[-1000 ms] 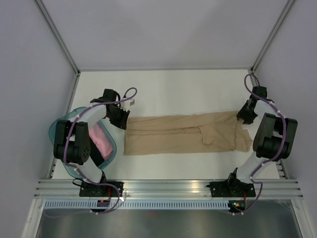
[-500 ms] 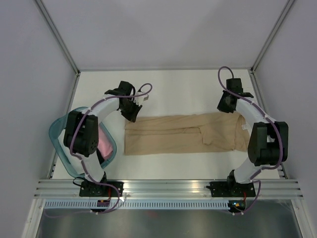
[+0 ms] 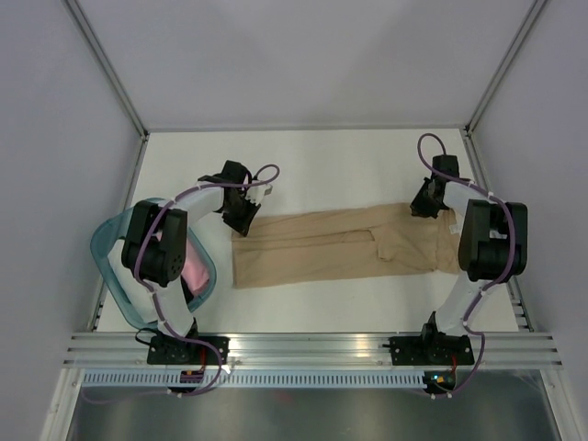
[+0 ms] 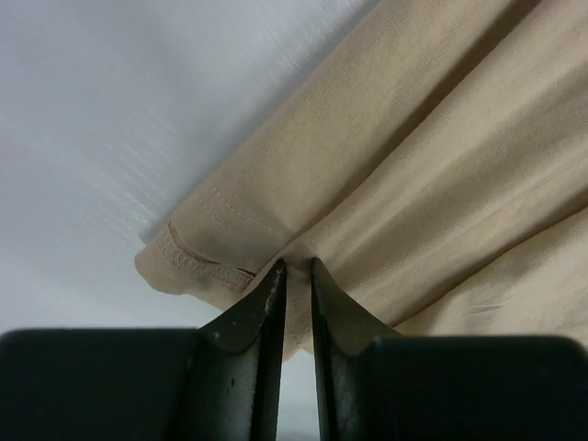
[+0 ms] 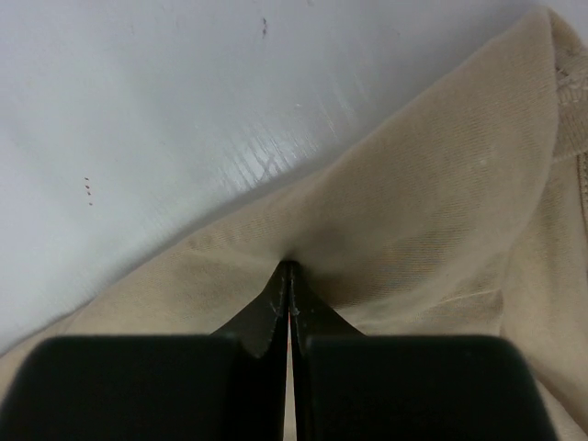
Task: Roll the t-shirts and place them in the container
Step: Fold the tshirt
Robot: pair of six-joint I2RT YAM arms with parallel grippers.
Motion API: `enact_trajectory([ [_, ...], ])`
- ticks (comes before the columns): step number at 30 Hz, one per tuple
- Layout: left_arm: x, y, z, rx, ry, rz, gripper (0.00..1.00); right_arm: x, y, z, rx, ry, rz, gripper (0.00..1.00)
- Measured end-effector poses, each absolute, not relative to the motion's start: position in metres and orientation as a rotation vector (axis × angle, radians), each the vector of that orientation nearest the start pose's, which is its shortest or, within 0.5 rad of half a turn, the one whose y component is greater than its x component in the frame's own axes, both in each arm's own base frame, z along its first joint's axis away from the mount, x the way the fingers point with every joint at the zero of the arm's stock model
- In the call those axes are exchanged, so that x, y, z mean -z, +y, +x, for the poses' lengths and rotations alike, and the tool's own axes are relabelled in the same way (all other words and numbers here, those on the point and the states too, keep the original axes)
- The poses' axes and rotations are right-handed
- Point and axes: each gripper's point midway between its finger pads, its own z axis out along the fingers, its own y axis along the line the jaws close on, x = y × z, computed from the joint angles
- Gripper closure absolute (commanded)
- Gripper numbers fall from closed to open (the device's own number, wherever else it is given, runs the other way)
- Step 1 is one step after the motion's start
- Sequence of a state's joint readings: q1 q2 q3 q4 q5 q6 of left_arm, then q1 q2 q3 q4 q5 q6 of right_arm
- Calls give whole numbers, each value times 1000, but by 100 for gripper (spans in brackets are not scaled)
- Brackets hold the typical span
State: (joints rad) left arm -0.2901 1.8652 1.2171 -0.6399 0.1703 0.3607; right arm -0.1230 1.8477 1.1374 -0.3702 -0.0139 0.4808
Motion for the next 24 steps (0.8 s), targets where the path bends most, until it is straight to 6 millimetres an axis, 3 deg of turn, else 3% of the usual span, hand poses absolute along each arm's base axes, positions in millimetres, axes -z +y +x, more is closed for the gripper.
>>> enact_trajectory([
  [7,-18,-119,340,239,2677,935,77,-23,-30,415,-126,2545,734,100],
  [13,-32,-126,343,287,2669,940,76,-51,-39,415,-66,2515,714,100],
  [18,-50,-133,355,306,2616,931,76,-75,-44,384,-26,2484,769,100],
  [20,-53,-135,355,316,2610,930,76,-68,-45,357,-17,2507,830,100],
  [24,-53,-134,353,319,2616,931,76,-36,-44,301,14,2596,977,100],
])
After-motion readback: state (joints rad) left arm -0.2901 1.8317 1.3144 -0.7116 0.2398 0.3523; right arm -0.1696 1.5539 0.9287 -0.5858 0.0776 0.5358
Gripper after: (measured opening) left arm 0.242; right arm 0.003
